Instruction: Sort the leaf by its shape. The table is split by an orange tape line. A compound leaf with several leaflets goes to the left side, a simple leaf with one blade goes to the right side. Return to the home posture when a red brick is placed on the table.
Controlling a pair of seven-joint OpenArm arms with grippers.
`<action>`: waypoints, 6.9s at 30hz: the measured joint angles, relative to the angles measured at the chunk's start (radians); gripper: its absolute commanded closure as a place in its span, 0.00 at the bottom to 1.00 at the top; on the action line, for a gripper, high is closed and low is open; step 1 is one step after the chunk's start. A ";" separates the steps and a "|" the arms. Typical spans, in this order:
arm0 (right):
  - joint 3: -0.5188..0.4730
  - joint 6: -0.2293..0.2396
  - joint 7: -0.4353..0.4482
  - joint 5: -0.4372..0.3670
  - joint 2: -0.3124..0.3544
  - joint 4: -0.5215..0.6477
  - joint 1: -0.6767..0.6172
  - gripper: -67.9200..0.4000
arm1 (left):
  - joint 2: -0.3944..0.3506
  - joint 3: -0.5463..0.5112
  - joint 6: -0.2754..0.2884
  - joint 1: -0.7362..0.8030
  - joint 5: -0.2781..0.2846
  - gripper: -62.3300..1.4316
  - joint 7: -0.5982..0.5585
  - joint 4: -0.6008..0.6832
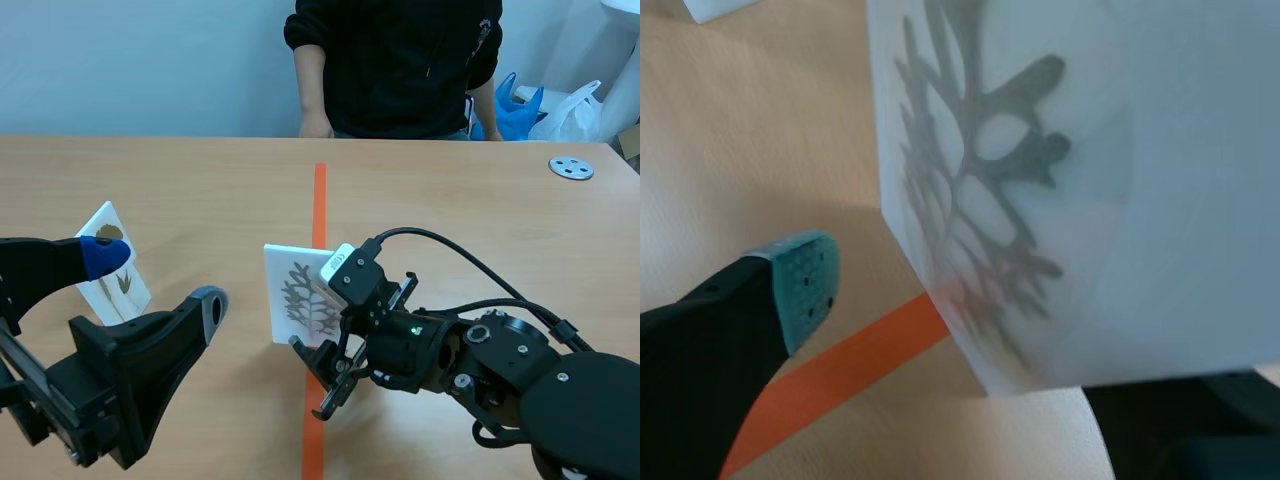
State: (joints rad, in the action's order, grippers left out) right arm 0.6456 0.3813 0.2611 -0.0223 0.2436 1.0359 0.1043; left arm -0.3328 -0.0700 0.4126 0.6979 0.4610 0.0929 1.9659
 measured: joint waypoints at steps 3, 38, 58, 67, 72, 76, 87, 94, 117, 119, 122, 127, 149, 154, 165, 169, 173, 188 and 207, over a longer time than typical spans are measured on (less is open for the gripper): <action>0.000 0.000 0.001 0.000 0.000 0.000 0.000 0.62 | 0.000 0.000 0.000 0.000 0.000 0.00 0.000 0.000; -0.343 0.008 -0.019 -0.145 0.101 0.392 -0.153 0.94 | 0.000 0.000 0.000 0.000 -0.014 0.00 0.000 0.000; -0.780 -0.105 -0.266 -0.436 0.117 0.416 -0.230 0.94 | 0.000 0.000 0.000 0.000 -0.015 0.00 -0.008 0.000; -0.761 -0.108 -0.250 -0.461 0.106 0.026 -0.049 0.94 | 0.000 0.000 0.000 0.000 -0.014 0.00 -0.008 -0.001; -0.761 -0.108 -0.227 -0.457 0.094 -0.124 0.079 0.94 | 0.000 0.000 0.000 0.000 -0.015 0.00 -0.008 -0.001; -0.755 -0.115 -0.193 -0.407 0.068 -0.225 0.162 0.94 | 0.000 0.000 0.000 0.000 -0.015 0.00 -0.008 -0.001; -0.631 -0.211 -0.105 -0.280 0.048 -0.343 0.195 0.82 | 0.000 0.000 0.000 0.000 -0.016 0.00 -0.008 -0.001; -0.624 -0.210 -0.104 -0.281 0.048 -0.337 0.194 0.66 | 0.000 0.000 0.000 0.000 -0.019 0.00 -0.008 -0.001; -0.785 -0.161 -0.293 -0.470 0.182 0.259 0.024 0.38 | 0.000 0.000 0.000 0.000 -0.042 0.00 -0.008 -0.001; -0.829 -0.156 -0.297 -0.492 0.198 0.346 -0.027 0.38 | 0.000 0.000 0.000 0.000 -0.042 0.00 -0.008 -0.001; -0.881 -0.096 -0.312 -0.512 0.214 0.470 -0.106 0.35 | 0.000 0.000 0.000 0.000 -0.042 0.00 -0.008 -0.001; -0.890 0.027 -0.320 -0.573 0.220 0.636 -0.282 0.18 | 0.000 0.000 0.000 0.000 -0.042 0.00 -0.008 -0.001; -0.880 0.143 -0.335 -0.648 0.218 1.009 -0.858 0.00 | -0.023 0.000 -0.043 0.000 -0.086 0.00 -0.013 -0.001; -0.880 0.143 -0.341 -0.644 0.211 1.009 -0.872 0.00 | -0.025 0.000 -0.097 0.000 -0.056 0.00 0.031 -0.001; -0.880 0.139 -0.338 -0.643 0.211 1.009 -0.866 0.00 | -0.025 0.000 -0.090 0.000 -0.010 0.00 0.049 -0.001; -0.880 0.136 -0.338 -0.640 0.211 1.009 -0.866 0.00 | -0.025 0.000 -0.090 0.000 -0.010 0.00 0.049 -0.001; -0.880 0.135 -0.338 -0.629 0.211 1.009 -0.866 0.00 | -0.025 0.000 -0.090 0.000 -0.010 0.00 0.050 -0.001; -0.880 0.135 -0.338 -0.629 0.211 1.009 -0.866 0.00 | -0.025 0.000 -0.090 0.000 -0.010 0.00 0.050 -0.001; -0.879 0.136 -0.338 -0.575 0.211 0.917 -0.806 0.00 | -0.025 0.000 -0.090 0.000 -0.011 0.00 0.053 -0.001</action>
State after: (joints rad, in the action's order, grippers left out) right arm -0.2333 0.5171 -0.0769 -0.5976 0.4545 1.9530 -0.7013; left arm -0.3580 -0.0704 0.3225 0.6983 0.4503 0.1463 1.9652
